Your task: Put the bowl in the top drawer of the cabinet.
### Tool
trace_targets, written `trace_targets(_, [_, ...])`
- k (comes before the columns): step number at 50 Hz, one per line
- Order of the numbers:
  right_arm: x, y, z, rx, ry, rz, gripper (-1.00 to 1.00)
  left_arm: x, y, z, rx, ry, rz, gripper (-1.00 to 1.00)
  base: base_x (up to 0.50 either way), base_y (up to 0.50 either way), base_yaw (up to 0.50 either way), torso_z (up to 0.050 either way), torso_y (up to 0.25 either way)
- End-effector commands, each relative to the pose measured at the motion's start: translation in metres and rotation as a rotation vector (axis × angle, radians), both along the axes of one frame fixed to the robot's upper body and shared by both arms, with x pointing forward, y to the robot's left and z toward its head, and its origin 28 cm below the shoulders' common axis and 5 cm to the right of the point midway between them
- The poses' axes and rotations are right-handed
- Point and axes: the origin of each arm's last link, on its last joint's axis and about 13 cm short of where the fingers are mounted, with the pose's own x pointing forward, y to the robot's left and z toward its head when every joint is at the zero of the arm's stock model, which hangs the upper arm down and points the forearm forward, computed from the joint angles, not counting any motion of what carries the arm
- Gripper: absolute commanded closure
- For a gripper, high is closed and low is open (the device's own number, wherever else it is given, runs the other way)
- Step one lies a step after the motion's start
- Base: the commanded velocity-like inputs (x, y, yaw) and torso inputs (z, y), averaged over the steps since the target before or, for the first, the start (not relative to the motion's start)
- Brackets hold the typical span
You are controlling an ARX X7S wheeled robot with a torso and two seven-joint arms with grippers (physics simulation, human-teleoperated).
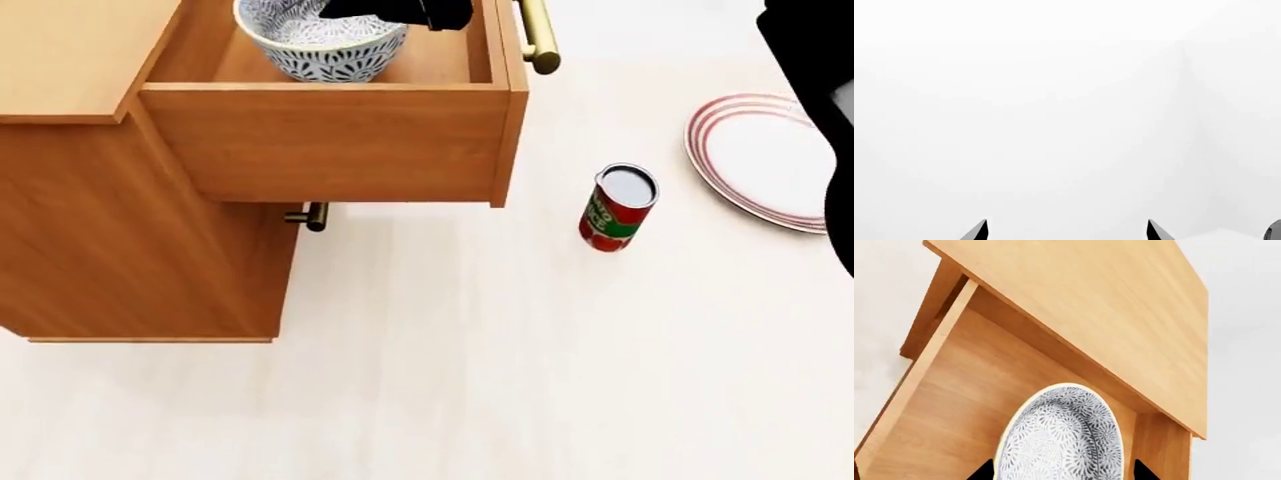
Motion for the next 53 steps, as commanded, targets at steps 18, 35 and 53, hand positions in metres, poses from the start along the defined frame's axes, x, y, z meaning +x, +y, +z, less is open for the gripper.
trace_targets(18, [-0.004,-0.015,0.013,0.064,0.044,-0.016,-1.0,0.0,0.0,0.0,-0.002,0.0,-0.019,-1.0,0.0,0.0,0.0,0.0,0.219])
trace_targets(35, [-0.009,-0.069,-0.001,0.41,-0.04,-0.034,-1.0,0.0,0.0,0.0,-0.019,0.017,-0.051,-1.0,0.0,0.0,0.0,0.0,0.246])
trace_targets(53, [-0.028,-0.117,-0.05,0.674,-0.042,-0.104,-1.0,0.028,0.004,-0.013,-0.064,0.048,-0.062,-1.0,0.0,0.0,0.0,0.0,0.245])
